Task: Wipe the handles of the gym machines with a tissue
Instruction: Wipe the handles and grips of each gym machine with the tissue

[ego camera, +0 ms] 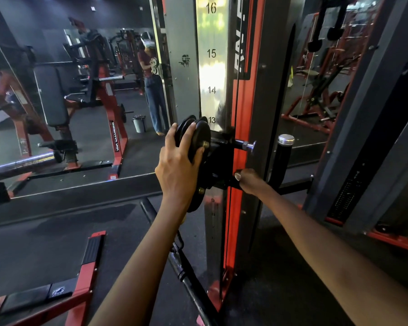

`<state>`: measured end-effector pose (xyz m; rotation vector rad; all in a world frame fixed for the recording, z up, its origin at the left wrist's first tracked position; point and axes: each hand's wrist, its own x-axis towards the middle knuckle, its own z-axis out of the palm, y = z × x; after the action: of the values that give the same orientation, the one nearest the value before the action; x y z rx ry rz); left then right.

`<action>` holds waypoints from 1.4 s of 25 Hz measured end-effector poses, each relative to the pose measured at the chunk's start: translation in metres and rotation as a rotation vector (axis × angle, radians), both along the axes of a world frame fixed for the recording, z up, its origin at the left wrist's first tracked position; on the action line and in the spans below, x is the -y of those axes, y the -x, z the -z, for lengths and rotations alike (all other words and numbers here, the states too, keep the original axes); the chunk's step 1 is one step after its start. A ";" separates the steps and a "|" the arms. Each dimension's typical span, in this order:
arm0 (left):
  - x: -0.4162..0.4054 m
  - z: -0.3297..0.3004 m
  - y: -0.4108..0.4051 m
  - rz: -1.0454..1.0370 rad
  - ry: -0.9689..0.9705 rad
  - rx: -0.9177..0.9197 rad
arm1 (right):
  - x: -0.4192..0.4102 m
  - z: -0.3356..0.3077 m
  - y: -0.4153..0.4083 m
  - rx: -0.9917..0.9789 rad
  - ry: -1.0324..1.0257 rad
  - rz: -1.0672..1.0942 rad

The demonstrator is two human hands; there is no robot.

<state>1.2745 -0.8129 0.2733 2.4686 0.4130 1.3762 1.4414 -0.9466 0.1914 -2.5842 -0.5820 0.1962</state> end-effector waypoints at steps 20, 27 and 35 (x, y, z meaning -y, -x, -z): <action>-0.006 0.002 -0.003 -0.003 -0.037 0.040 | -0.018 -0.004 -0.046 0.107 0.455 -0.199; -0.005 0.003 -0.003 -0.011 -0.024 0.018 | -0.021 0.011 -0.027 0.278 0.359 -0.170; -0.004 0.000 0.003 -0.011 0.025 -0.040 | 0.065 0.058 0.019 0.589 0.167 -0.285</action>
<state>1.2719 -0.8094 0.2734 2.4809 0.4508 1.3198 1.4226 -1.0117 0.1337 -2.7004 -1.1868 -0.4624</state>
